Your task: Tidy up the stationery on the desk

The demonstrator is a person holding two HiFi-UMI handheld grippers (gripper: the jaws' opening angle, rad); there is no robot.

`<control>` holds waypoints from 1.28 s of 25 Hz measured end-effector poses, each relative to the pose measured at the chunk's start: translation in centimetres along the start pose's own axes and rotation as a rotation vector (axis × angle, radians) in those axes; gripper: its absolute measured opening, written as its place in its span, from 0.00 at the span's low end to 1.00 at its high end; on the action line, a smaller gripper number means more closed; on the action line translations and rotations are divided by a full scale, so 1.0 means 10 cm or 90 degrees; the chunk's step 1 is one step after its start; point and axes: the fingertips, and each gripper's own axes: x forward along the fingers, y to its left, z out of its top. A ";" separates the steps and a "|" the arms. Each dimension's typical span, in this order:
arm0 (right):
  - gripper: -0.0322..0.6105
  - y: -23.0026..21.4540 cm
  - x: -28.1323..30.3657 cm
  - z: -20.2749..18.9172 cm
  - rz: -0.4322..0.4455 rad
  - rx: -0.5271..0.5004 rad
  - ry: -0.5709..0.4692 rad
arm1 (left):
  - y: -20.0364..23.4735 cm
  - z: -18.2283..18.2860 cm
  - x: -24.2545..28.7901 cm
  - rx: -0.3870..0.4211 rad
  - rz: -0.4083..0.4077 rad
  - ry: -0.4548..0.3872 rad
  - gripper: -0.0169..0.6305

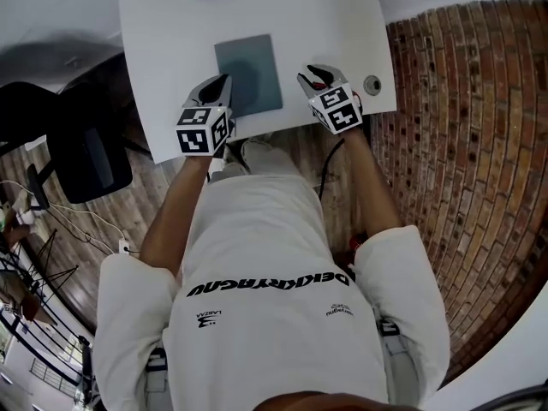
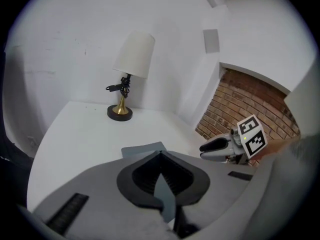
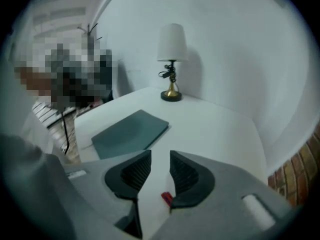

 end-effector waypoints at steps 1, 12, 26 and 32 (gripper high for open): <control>0.23 0.03 -0.03 -0.07 0.015 -0.041 0.020 | -0.04 0.03 -0.04 -0.001 -0.004 -0.006 0.02; 0.22 -0.06 -0.19 -0.87 0.126 -0.303 0.212 | -0.34 0.08 -0.35 0.058 -0.046 -0.022 0.02; 0.16 -0.29 -0.12 -1.32 0.154 -0.392 0.328 | -0.40 -0.04 -0.48 0.087 -0.052 -0.013 0.02; 0.13 -0.29 -0.07 -1.35 0.155 -0.370 0.331 | -0.37 -0.06 -0.50 0.086 -0.046 -0.010 0.02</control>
